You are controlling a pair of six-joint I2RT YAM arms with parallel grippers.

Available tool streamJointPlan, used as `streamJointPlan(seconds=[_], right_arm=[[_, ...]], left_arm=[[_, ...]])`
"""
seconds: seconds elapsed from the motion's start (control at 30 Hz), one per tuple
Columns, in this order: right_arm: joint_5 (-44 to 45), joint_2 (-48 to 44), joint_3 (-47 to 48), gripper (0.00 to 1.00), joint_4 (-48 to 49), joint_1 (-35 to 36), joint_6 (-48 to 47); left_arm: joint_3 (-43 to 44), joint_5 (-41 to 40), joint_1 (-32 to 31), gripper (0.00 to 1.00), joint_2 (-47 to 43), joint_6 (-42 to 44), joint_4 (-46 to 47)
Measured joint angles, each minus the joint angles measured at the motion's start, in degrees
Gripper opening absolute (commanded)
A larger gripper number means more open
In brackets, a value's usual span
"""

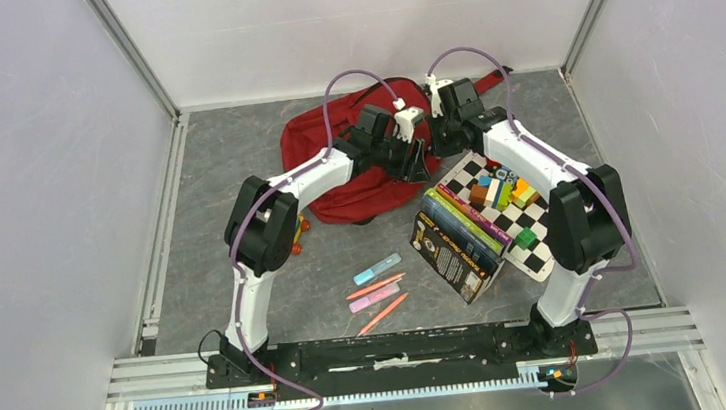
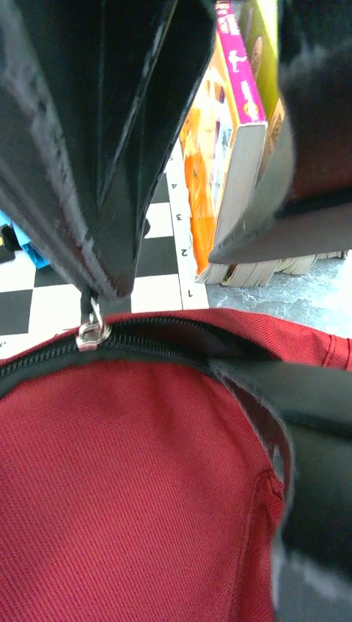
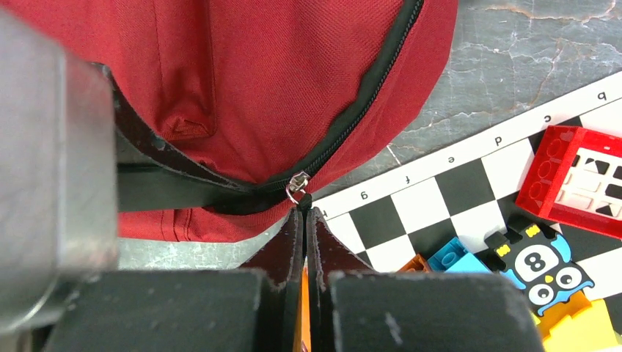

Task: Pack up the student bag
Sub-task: Unzip the student bag at the center of the board.

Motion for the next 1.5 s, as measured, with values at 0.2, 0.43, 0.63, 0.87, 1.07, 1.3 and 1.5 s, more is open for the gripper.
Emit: streamJointPlan(seconds=[0.2,0.43,0.63,0.87,1.07,1.3,1.5], right_arm=[[1.1,-1.1,-1.1,0.0,-0.1,0.0,0.0],[6.6,-1.1,-1.1,0.0,-0.1,-0.2,0.2],[10.2,-0.7,-1.1,0.0,1.4,-1.9,0.2],[13.4,4.6,2.3,0.0,4.7,-2.8,-1.6],[14.1,9.3,5.7,0.0,8.7,-3.5,-3.1],[14.1,12.3,7.9,0.0,12.7,-3.8,-4.2],[15.8,12.4,7.5,0.0,15.1,-4.1,-4.5]], left_arm=[[0.0,-2.4,-0.3,0.02,0.9,0.0,-0.1],[-1.3,-3.8,-0.4,0.02,0.8,0.2,0.4],[-3.3,-4.9,-0.8,0.02,-1.1,2.0,-0.2],[-4.4,-6.2,-0.9,0.02,-3.5,5.7,-2.6],[-5.9,-8.1,-0.9,0.02,-5.0,8.9,-5.4],[-6.2,-8.8,-0.8,0.21,-6.4,11.2,-7.5],[-3.8,-12.7,-0.5,0.81,-6.5,10.9,-14.3]])
